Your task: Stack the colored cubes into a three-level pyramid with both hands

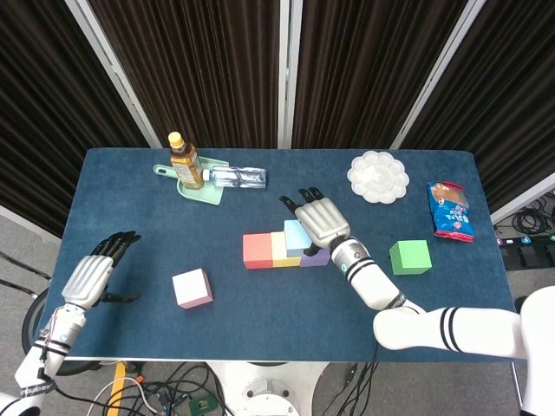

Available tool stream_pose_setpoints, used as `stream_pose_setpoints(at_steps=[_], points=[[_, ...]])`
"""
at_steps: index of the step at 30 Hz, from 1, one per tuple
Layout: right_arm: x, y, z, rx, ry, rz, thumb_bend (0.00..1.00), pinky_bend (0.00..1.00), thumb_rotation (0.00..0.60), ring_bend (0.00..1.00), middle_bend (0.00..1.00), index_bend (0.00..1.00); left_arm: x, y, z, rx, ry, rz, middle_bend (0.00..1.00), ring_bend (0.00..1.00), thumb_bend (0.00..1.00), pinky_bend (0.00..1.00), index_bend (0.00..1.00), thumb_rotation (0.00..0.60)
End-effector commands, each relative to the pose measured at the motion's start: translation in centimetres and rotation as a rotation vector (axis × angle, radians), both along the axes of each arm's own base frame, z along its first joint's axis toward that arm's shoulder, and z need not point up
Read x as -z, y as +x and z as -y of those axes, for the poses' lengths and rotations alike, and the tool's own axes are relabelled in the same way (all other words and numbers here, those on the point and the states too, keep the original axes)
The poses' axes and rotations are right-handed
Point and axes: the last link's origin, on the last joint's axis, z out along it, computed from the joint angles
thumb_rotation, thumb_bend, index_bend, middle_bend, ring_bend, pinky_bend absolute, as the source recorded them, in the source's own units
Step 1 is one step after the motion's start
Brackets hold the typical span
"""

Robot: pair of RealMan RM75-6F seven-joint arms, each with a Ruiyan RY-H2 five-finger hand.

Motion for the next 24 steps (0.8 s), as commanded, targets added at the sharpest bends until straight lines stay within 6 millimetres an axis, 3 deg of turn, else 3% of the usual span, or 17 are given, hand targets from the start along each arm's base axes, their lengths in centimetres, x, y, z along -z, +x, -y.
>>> stream_pose_setpoints(at_steps=[1,24], points=[[0.05,-0.11,-0.04,0.003,0.003,-0.003,0.05,0.0,0.6,0.0,0.4,0.0,0.01,0.0,0.0,0.0,0.0,-0.001,0.05,0.0,0.0,0.11,0.1,0.6],[0.32,-0.04,-0.18,0.006,0.001,0.007,0.05,0.0,0.6,0.0,0.45,0.0,0.0,-0.14,0.04,-0.002,-0.003,0.002,0.05,0.0,0.0,0.11,0.1,0.6]])
